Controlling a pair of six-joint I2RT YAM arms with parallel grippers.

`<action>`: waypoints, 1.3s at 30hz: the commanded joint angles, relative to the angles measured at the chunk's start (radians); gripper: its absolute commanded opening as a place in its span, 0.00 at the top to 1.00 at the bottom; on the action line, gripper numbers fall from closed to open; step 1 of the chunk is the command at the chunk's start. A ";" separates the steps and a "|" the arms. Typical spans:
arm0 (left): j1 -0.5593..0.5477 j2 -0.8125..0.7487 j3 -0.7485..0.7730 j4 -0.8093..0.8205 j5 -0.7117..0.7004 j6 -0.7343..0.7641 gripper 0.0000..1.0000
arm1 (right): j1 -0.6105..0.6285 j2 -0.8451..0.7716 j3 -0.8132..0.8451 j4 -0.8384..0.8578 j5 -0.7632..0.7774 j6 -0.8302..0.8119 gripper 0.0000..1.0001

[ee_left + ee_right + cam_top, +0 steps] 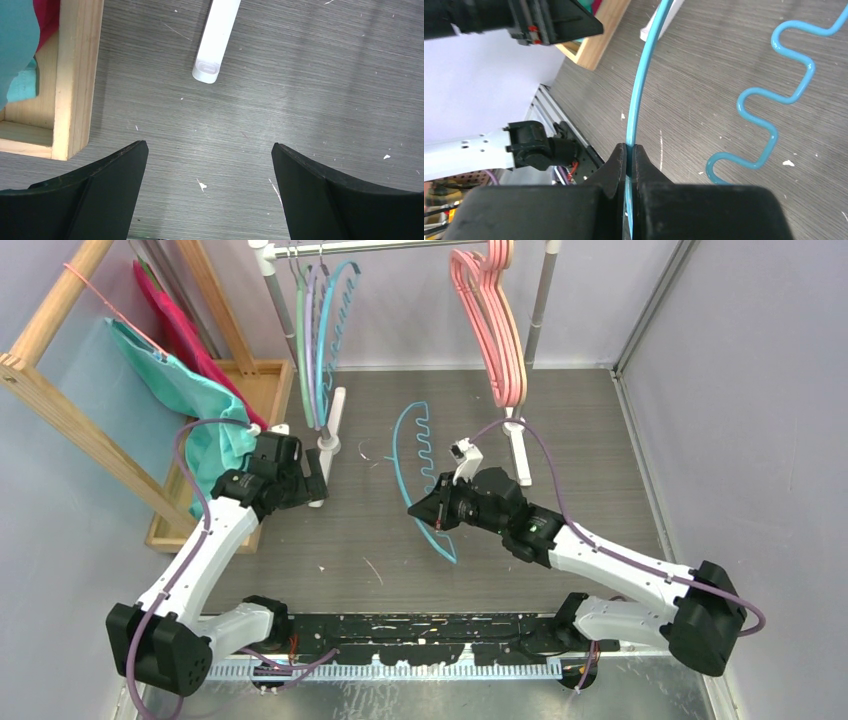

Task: Organize the hangers

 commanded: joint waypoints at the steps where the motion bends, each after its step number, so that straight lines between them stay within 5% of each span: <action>1: 0.007 0.007 0.007 0.038 0.012 0.002 0.02 | -0.005 -0.067 0.112 0.068 0.004 0.030 0.99; 20: 0.006 0.049 -0.013 0.084 0.038 0.002 0.02 | -0.008 0.144 0.504 0.383 -0.012 0.107 0.99; 39: 0.007 0.071 -0.033 0.120 0.055 -0.001 0.02 | -0.190 0.489 0.776 0.725 -0.104 0.402 0.99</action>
